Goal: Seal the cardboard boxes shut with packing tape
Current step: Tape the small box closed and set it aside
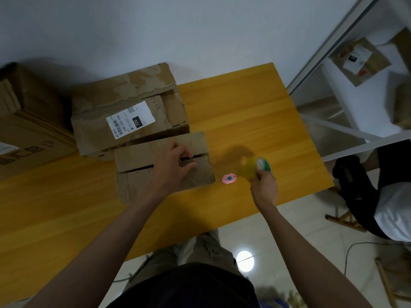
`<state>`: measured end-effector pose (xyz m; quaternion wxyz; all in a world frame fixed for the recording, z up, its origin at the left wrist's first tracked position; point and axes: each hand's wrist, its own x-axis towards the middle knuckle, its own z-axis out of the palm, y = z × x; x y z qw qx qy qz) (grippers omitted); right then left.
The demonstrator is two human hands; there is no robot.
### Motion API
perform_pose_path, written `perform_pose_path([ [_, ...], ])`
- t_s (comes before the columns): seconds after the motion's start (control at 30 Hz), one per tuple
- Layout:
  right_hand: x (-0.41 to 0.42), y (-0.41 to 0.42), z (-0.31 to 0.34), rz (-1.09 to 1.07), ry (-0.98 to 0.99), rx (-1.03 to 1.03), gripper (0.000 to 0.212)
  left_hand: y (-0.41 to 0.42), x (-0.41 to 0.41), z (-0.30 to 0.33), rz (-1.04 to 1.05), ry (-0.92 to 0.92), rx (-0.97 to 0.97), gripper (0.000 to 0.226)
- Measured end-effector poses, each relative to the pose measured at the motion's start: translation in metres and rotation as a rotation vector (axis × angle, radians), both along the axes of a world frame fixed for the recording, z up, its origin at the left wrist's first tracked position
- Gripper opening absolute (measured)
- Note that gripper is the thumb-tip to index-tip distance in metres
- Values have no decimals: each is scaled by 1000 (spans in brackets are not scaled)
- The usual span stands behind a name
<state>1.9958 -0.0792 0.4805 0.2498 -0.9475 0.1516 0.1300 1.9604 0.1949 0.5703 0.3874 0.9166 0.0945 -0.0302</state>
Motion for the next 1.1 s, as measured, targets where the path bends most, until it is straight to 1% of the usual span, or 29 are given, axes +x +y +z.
perform_pose_path([
  [0.1,-5,13,36,7,-198,270,20,-3,5,11,-23,25,-57,27],
  [0.17,-11,27,66,81,-295,419,14,-2,9,21,-40,30,-112,40],
  [0.2,-14,35,82,131,-339,490,17,0,11,26,-52,26,-149,48],
  [0.3,-20,57,116,294,-398,629,44,9,15,47,-77,35,-268,76],
  [0.33,-21,63,123,344,-404,641,48,13,16,55,-89,36,-299,82],
  [0.4,-20,76,129,432,-413,635,46,20,15,67,-138,0,-306,87],
  [0.5,-21,94,137,502,-406,669,37,31,9,75,-186,-121,-169,79],
  [0.63,-21,110,139,533,-353,712,24,41,-2,78,-130,-343,-35,63],
  [0.7,-21,115,139,540,-335,708,20,45,-7,79,-80,-427,-14,49],
  [0.77,-22,120,140,559,-333,698,19,46,-10,84,-12,-462,-46,32],
  [0.83,-22,124,142,574,-324,699,17,46,-13,89,51,-439,-118,16],
  [0.9,-20,126,144,590,-312,703,17,48,-13,94,107,-372,-198,9],
  [1.0,-16,130,149,637,-319,662,17,57,-10,100,156,-257,-276,7],
  [1.1,-10,131,152,664,-314,630,18,67,-6,104,157,-193,-266,8],
])
